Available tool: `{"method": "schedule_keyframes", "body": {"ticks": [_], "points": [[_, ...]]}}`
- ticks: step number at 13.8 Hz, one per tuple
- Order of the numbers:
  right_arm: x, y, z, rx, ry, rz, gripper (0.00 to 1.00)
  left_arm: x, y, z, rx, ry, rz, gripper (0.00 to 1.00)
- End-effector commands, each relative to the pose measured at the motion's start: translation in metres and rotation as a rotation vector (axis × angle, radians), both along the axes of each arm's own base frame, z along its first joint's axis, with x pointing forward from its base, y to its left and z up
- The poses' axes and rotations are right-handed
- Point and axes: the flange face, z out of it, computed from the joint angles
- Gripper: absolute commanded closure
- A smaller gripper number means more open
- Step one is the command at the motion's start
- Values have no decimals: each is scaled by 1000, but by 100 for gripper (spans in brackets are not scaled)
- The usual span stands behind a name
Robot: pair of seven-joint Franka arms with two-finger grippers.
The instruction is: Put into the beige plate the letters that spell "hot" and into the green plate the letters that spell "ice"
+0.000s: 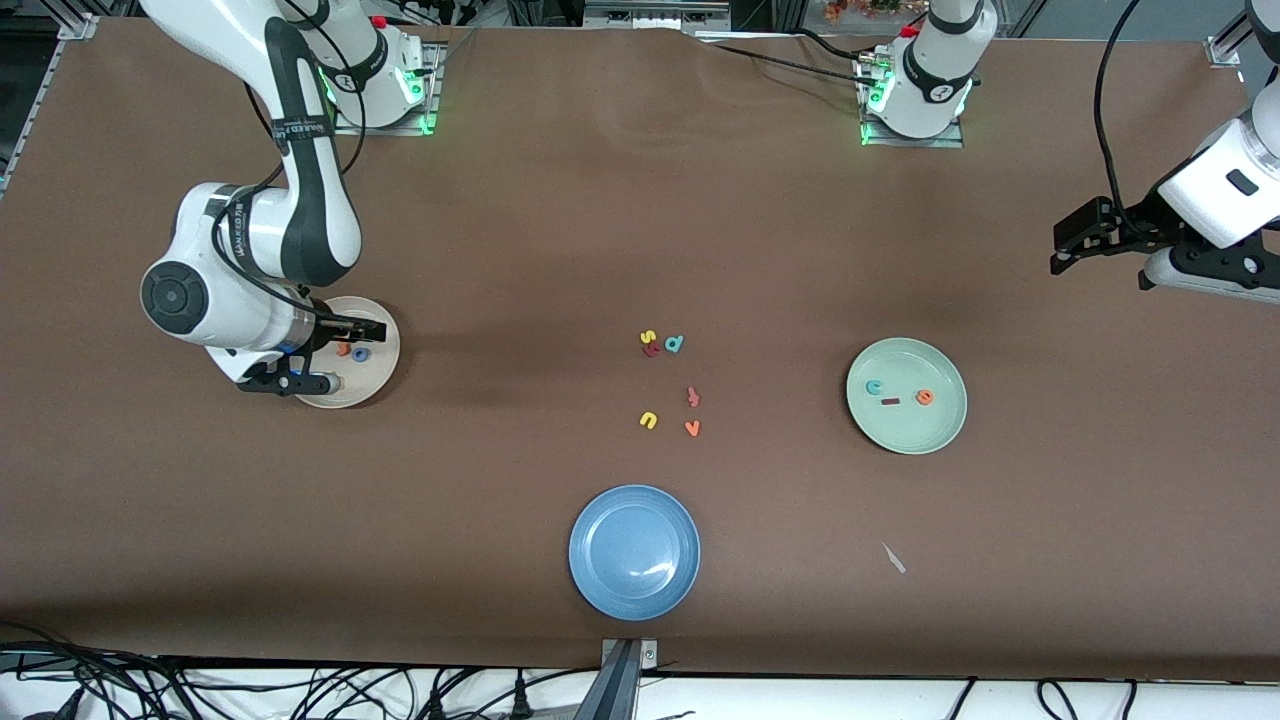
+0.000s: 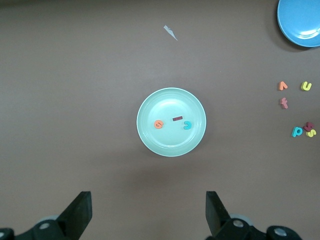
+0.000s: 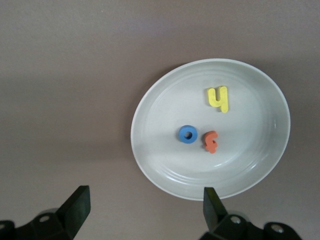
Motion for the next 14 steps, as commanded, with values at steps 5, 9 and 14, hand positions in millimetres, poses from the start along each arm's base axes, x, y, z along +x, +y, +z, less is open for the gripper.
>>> {"method": "schedule_keyframes", "body": {"ticks": [5, 9, 14], "points": [[3, 40, 8, -93, 38, -106, 0, -8, 5, 6, 34, 25, 35, 0], [2, 8, 64, -40, -51, -2, 0, -8, 5, 6, 34, 28, 35, 0], [-37, -54, 160, 8, -75, 92, 0, -8, 5, 6, 35, 27, 33, 0]]}}
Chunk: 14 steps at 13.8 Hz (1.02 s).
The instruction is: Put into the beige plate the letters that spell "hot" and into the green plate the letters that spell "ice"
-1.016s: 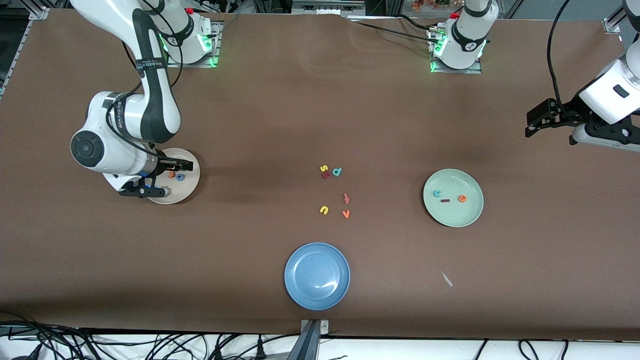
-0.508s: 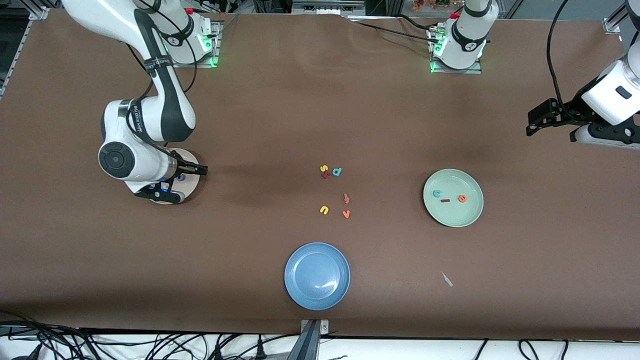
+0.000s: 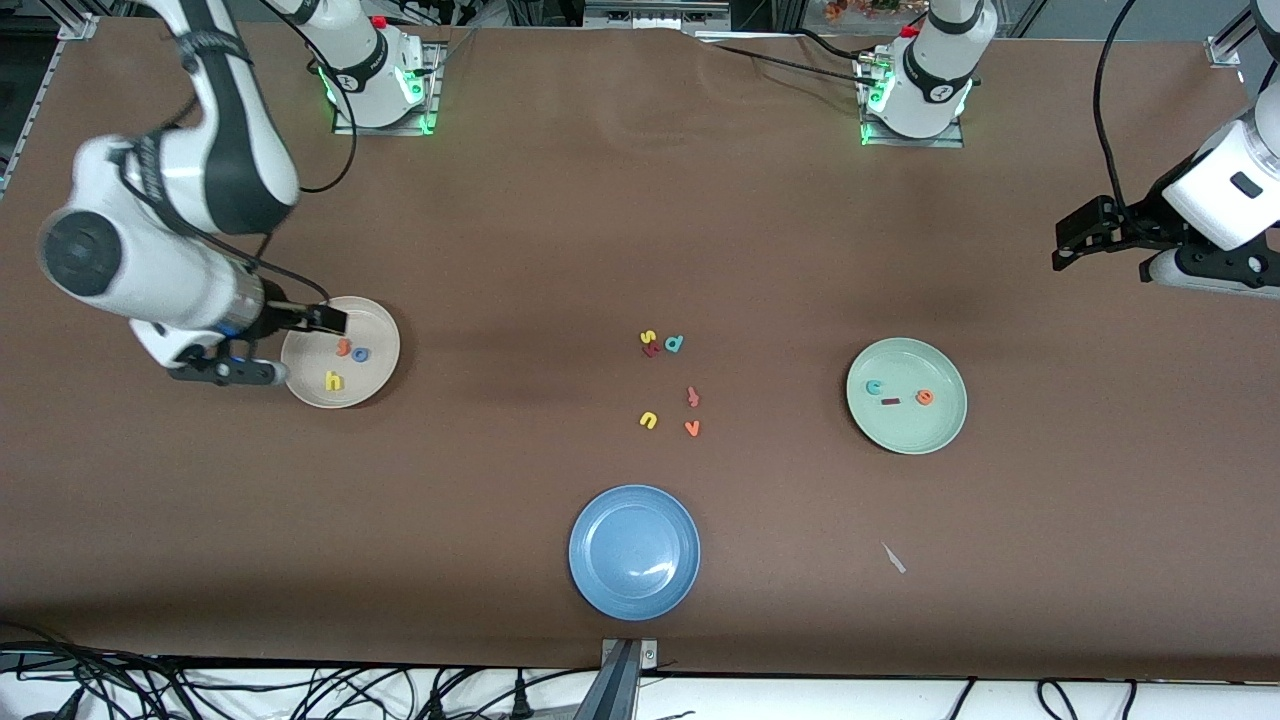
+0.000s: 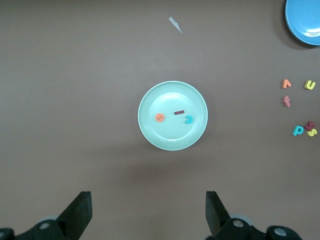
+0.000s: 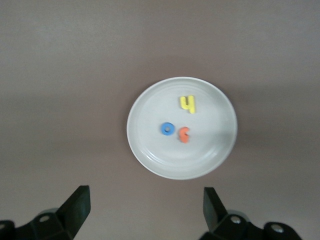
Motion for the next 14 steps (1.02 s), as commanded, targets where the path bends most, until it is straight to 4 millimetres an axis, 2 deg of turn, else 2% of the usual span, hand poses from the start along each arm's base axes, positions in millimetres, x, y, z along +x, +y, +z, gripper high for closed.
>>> {"method": "schedule_keyframes", "body": {"ticks": [1, 4, 7, 11, 13, 14], "points": [[-37, -17, 73, 4, -8, 39, 0, -5, 1, 8, 32, -1, 4, 0], [-54, -34, 128, -65, -23, 69, 0, -5, 2, 8, 33, 2, 4, 0], [-62, -48, 159, -72, -15, 92, 0, -5, 2, 8, 33, 2, 4, 0], [-70, -49, 169, -70, -11, 86, 0, -5, 2, 8, 33, 4, 4, 0], [-67, -51, 163, -67, 3, 76, 0, -5, 1, 8, 32, 4, 4, 0], [-61, -49, 153, -69, 21, 80, 0, -5, 1, 8, 32, 4, 4, 0]]}}
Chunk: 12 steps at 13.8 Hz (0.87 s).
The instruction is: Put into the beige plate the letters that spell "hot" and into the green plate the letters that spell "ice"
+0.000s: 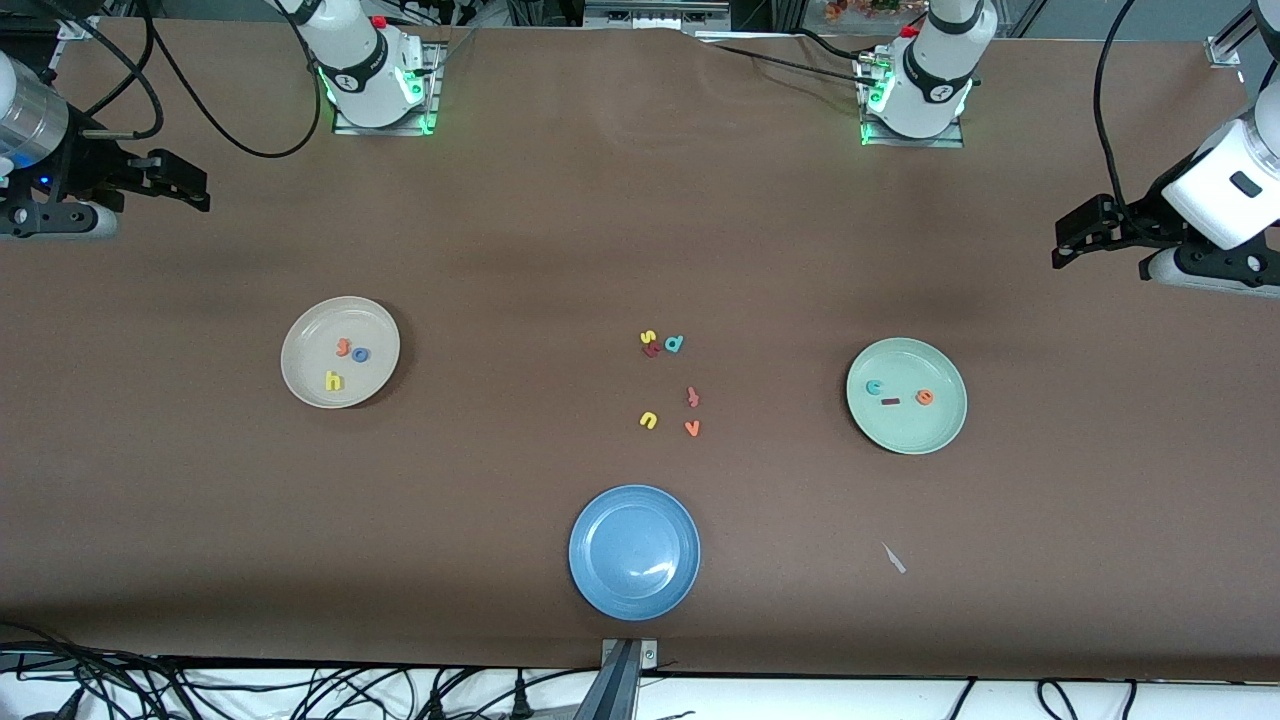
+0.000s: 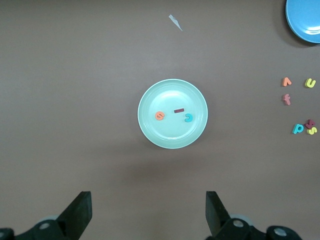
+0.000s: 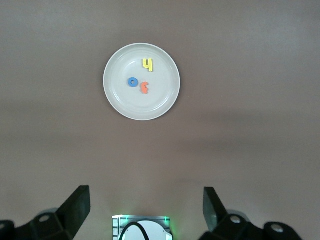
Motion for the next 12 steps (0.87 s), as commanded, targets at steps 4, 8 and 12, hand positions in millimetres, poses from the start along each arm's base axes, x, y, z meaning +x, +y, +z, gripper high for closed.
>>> {"method": "schedule_keyframes", "body": {"ticks": [4, 8, 12], "points": [[15, 2, 2, -8, 11, 10, 0, -4, 1, 8, 31, -4, 4, 0], [16, 6, 3, -4, 6, 12, 0, -4, 0, 8, 31, -4, 1, 0], [17, 4, 2, -4, 8, 9, 0, -4, 0, 9, 31, -5, 1, 0]]}}
